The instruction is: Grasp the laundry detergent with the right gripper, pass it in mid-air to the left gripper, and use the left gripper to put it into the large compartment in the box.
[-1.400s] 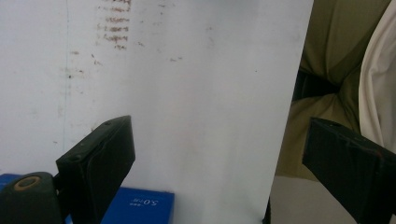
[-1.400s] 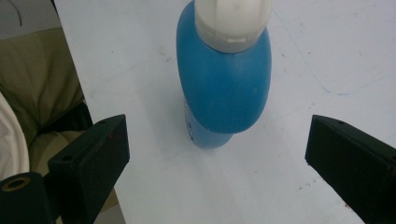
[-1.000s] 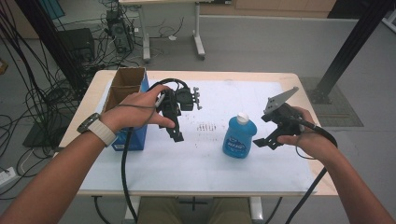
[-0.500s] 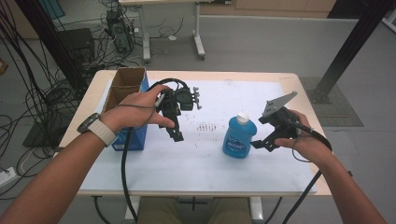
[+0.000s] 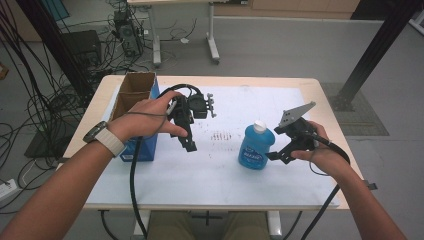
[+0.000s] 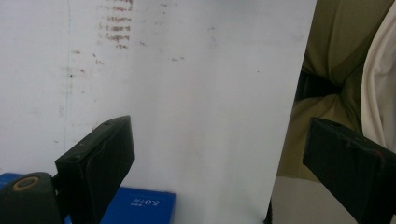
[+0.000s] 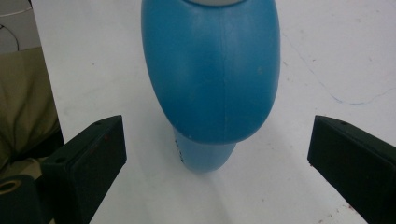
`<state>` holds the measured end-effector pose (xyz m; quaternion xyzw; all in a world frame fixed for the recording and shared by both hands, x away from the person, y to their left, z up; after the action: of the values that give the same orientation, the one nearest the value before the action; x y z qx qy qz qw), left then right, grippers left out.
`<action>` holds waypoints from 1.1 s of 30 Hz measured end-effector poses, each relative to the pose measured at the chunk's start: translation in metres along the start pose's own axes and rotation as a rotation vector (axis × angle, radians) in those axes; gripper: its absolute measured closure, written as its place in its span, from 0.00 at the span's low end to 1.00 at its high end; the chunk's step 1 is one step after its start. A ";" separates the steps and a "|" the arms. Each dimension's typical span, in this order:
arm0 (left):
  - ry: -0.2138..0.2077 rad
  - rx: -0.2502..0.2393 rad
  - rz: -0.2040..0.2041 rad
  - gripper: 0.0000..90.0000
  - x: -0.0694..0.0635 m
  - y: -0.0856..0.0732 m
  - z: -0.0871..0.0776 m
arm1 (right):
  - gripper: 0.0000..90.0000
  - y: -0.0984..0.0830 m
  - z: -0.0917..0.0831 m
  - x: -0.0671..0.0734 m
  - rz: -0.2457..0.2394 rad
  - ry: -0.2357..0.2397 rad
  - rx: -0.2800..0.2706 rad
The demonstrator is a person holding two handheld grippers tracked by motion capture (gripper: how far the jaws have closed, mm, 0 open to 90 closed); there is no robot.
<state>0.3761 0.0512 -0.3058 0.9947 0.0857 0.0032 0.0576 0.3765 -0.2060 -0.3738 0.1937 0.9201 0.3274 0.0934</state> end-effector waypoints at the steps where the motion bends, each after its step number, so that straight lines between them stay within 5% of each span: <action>1: 0.000 -0.001 -0.001 0.10 0.000 0.000 0.000 | 0.04 -0.001 0.001 0.000 0.001 -0.002 -0.001; 33: -0.001 0.008 -0.002 0.11 0.000 0.002 0.003 | 0.06 -0.005 0.014 -0.002 0.001 0.027 -0.073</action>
<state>0.3767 0.0490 -0.3084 0.9948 0.0865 0.0023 0.0536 0.3809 -0.2018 -0.3877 0.1863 0.9087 0.3632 0.0879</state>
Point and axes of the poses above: each handheld gripper's, and its own axes: z roughly forward along the jaws, y roughly out of its top, x roughly to its left, the point moved 7 cm from there along z, roughly forward along the jaws, and after that the axes turned 2 degrees about -z, right-handed, at the moved point
